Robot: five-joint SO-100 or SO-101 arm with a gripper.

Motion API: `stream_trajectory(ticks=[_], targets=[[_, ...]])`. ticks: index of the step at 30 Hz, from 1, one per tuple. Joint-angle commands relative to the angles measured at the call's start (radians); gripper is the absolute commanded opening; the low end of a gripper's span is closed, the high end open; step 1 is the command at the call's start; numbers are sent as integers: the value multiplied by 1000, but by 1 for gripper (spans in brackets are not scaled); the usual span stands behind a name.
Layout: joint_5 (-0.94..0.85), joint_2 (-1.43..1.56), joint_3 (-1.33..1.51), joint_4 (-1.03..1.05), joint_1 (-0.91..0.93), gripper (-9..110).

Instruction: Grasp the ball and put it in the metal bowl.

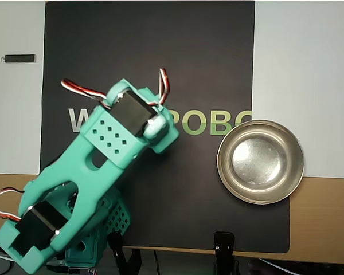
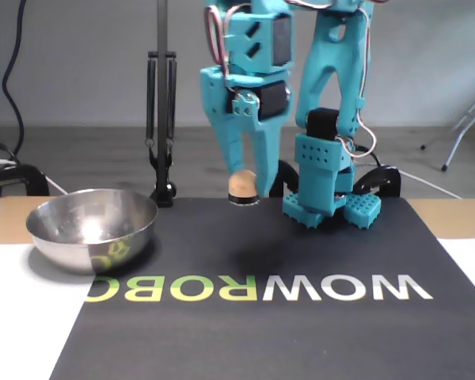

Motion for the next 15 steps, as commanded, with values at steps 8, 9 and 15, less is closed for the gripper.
stream_trajectory(ticks=[8,9,15], targets=[[156,14,-41,6,28,19],[156,14,-41,6,35,19],[156,5,-40,6,78,19]])
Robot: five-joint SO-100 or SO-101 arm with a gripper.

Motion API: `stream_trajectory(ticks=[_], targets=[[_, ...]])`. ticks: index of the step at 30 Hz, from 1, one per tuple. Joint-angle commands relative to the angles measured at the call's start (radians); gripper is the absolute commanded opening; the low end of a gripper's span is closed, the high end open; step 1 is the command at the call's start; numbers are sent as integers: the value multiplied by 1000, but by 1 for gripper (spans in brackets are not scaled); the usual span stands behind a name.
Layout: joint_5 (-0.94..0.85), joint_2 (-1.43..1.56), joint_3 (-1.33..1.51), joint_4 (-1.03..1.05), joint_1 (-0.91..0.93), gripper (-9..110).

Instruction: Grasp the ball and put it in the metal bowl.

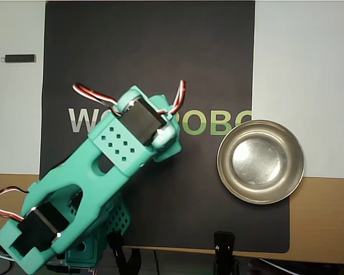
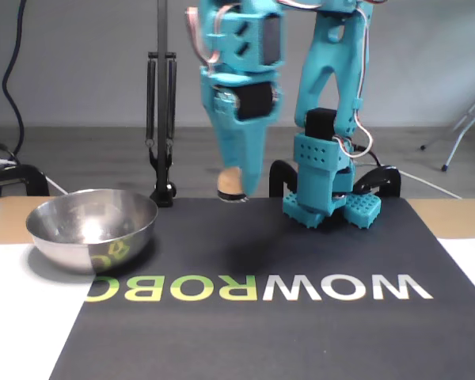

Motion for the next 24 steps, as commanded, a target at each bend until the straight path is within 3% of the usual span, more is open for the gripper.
stream_trajectory(ticks=[1,9,19,24], targets=[[5,3,-40,6,23,19],[61,3,-41,-35,84,19],[577,0,-41,-147,120,19],[750,-2,-38,-224,158,19]])
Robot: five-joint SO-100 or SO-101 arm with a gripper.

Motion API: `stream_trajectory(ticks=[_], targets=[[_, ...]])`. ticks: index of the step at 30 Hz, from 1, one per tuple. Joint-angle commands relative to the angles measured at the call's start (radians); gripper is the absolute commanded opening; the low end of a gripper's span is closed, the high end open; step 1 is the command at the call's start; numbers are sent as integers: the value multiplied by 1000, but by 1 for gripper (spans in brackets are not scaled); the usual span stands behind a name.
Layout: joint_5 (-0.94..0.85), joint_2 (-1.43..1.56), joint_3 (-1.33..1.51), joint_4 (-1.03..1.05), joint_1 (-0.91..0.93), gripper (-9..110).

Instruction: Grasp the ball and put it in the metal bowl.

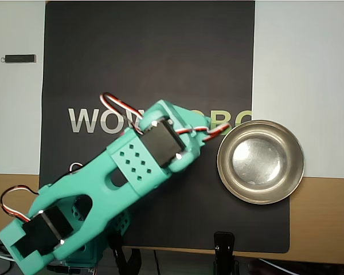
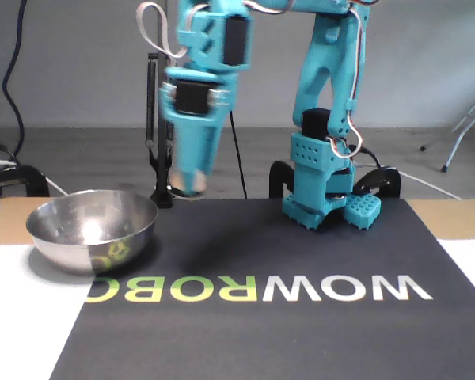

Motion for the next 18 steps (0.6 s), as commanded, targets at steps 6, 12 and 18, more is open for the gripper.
stream_trajectory(ticks=[6,12,18], targets=[[204,3,-31,-74,58,19],[250,-58,-41,-72,121,19],[252,-167,-97,-72,183,19]])
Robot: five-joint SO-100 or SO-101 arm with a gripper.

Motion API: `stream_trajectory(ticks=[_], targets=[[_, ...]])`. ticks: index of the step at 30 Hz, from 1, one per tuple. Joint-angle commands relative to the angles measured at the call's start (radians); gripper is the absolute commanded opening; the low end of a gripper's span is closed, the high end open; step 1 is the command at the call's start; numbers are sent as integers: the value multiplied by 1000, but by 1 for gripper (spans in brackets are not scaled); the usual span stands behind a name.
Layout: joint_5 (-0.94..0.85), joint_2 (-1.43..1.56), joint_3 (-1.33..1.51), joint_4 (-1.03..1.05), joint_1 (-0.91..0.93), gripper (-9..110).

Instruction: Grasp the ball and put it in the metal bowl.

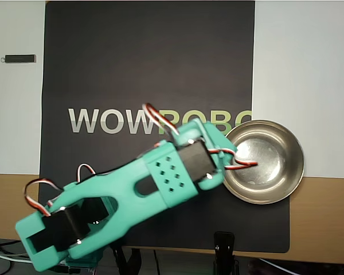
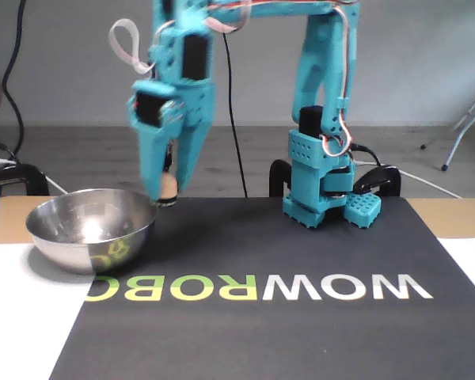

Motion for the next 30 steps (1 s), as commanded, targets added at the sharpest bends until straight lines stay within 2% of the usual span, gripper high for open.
stream_trajectory(ticks=[1,17,30], targets=[[6,-40,-92,-3,21,19],[0,-261,-307,-6,114,20],[-2,-362,-416,-6,117,20]])
